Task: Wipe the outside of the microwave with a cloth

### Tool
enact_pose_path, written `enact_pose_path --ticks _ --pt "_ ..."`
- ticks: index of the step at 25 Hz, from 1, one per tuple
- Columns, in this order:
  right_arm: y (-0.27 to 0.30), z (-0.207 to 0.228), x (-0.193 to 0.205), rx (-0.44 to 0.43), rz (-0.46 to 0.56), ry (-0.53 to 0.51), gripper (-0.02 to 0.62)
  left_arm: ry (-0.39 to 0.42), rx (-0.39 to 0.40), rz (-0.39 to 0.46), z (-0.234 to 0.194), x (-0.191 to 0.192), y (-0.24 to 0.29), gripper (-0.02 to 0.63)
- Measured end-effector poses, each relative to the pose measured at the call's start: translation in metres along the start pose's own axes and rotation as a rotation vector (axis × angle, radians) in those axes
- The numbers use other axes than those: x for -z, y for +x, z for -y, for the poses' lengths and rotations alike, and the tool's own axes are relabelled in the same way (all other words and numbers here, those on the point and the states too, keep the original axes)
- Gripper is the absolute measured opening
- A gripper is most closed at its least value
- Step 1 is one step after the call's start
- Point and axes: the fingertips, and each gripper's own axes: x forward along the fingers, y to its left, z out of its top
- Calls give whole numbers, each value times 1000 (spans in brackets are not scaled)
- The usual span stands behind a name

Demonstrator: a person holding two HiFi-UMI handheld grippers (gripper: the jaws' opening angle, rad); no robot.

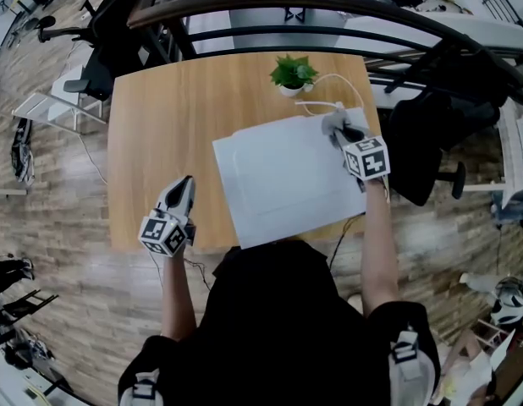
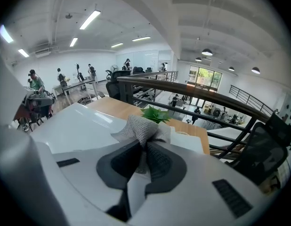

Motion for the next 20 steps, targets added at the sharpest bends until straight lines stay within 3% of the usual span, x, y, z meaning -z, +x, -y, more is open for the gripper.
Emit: enact_pose_path --ticks 20 --pt "25 -94 -28 -56 -31 -41 28 -7 10 16 -46 2 -39 3"
